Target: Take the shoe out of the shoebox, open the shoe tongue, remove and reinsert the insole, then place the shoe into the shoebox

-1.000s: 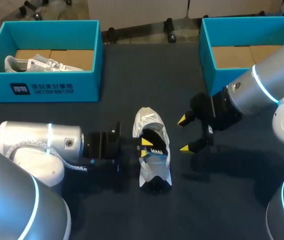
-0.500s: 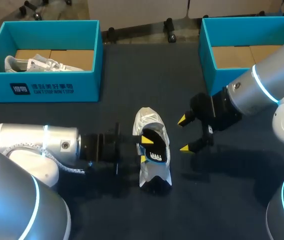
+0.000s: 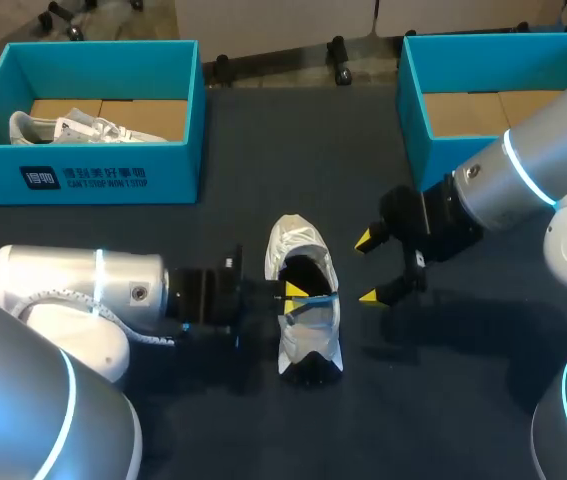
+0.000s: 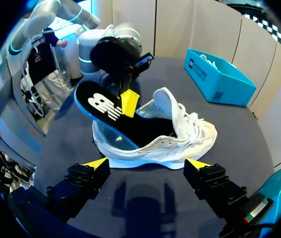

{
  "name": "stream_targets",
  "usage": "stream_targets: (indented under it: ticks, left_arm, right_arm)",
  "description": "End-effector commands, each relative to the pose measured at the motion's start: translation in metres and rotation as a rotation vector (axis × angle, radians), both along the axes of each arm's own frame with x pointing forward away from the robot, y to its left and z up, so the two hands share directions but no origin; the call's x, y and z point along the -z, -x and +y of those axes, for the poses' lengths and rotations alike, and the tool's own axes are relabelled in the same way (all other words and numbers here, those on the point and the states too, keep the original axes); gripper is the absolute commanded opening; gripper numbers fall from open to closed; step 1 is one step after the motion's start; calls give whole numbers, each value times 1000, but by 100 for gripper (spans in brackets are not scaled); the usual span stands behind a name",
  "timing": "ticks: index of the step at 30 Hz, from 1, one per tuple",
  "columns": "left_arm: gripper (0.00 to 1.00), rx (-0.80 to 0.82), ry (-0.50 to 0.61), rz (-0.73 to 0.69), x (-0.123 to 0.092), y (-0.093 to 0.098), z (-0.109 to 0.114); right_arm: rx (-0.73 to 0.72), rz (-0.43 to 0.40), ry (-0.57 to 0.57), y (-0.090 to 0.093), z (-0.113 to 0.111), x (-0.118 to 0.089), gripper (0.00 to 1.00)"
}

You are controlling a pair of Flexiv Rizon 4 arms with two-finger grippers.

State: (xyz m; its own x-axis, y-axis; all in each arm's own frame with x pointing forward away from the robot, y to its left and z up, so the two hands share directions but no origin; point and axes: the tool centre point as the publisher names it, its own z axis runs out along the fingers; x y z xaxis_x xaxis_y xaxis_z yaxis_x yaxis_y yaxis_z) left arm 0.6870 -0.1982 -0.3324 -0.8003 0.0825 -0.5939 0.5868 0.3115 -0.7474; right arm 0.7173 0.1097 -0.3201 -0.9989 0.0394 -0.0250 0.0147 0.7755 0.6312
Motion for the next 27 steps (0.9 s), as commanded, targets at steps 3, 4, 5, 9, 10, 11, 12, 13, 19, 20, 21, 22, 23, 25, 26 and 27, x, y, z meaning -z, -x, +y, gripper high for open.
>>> stream_targets:
  ticks: [3, 4, 5, 9, 10, 11, 12, 13, 19, 20, 21, 22, 23, 25, 26, 27]
  left_arm:
    - [0, -17, -7, -2, 7, -5, -8]
    - [0, -19, -7, -1, 8, -6, -7]
    - [0, -20, -8, 0, 8, -7, -7]
    - [0, -30, -15, 21, 11, -11, -6]
    - [0, -37, -14, 34, 11, -12, -6]
    - [0, -44, -12, 43, 12, -14, -6]
    - [0, -44, -13, 43, 12, -14, -5]
    - [0, -47, -16, 50, 13, -15, -5]
    - [43, -60, 22, 85, 5, -13, 0]
    - [45, -58, 26, 85, 2, -12, 1]
    - [45, -55, 32, 83, -1, -11, 1]
    - [45, -48, 43, 84, -4, -9, 1]
    - [44, -46, 49, 85, -7, -8, 1]
    - [42, -38, 62, 90, -11, -4, 1]
    - [40, -32, 68, 92, -14, -2, 0]
    - [40, -27, 71, 91, -15, 0, 0]
  right_arm:
    - [1, -1, 1, 1, 1, 0, 100]
    - [1, -1, 1, 1, 1, 0, 100]
    - [1, -1, 1, 1, 1, 0, 100]
    - [1, -1, 1, 1, 1, 0, 100]
    - [1, -1, 1, 1, 1, 0, 100]
    - [1, -1, 1, 1, 1, 0, 100]
    - [1, -1, 1, 1, 1, 0, 100]
    - [1, -1, 1, 1, 1, 0, 100]
    - [1, -1, 1, 1, 1, 0, 100]
    - [1, -1, 1, 1, 1, 0, 100]
    - [1, -1, 1, 1, 1, 0, 100]
    - [1, -1, 1, 1, 1, 0, 100]
    - [1, -1, 1, 1, 1, 0, 100]
    - [1, -1, 1, 1, 1, 0, 100]
    - [1, -1, 1, 1, 1, 0, 100]
    - [1, -1, 1, 1, 1, 0, 100]
